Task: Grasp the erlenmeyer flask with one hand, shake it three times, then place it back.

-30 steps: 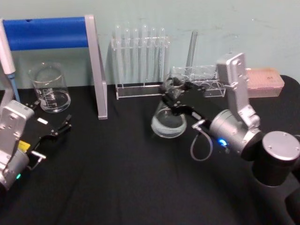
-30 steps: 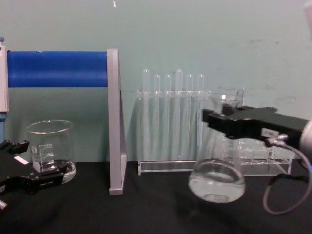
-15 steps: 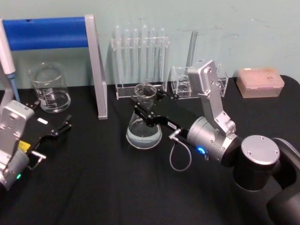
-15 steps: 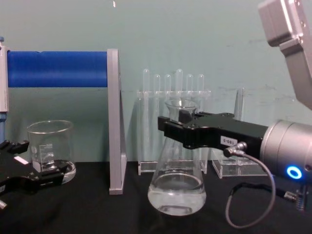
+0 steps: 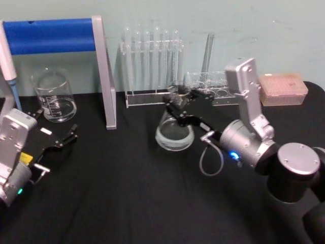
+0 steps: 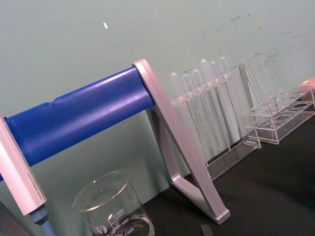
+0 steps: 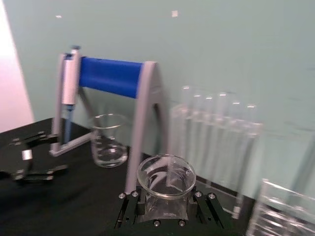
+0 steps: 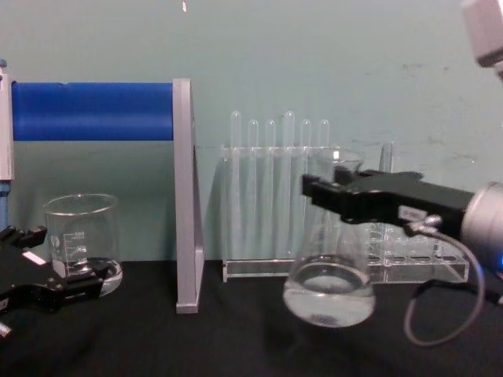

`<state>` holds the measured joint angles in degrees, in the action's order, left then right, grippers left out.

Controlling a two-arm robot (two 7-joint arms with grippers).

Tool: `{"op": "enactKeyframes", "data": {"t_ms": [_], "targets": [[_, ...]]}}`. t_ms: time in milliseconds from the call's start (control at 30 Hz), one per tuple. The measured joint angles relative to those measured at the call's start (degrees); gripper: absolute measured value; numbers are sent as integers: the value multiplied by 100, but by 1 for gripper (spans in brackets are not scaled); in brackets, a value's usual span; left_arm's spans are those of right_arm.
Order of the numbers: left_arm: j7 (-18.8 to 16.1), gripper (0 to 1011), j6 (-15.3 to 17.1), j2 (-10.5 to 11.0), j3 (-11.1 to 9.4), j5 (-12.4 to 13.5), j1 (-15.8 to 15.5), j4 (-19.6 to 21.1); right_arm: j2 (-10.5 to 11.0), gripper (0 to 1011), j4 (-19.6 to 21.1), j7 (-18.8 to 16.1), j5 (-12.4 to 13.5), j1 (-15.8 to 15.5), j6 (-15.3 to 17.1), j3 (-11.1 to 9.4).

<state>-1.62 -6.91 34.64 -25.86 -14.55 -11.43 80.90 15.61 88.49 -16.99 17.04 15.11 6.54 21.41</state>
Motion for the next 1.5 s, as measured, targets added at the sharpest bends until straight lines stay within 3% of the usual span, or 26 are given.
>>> {"op": "enactKeyframes", "data": {"t_ms": [567, 933, 1233, 1500], "targets": [[0, 1001, 0, 0, 0, 0, 0, 0, 144, 449, 83, 437, -12, -194, -33, -852], [0, 1001, 0, 0, 0, 0, 0, 0, 137, 449, 114, 534, -93, -289, -29, -1139], [0, 1001, 0, 0, 0, 0, 0, 0, 71, 449, 115, 452, -152, -275, 6, -1122], [0, 1001, 0, 0, 0, 0, 0, 0, -39, 449, 85, 202, -178, -186, 47, -805]]}}
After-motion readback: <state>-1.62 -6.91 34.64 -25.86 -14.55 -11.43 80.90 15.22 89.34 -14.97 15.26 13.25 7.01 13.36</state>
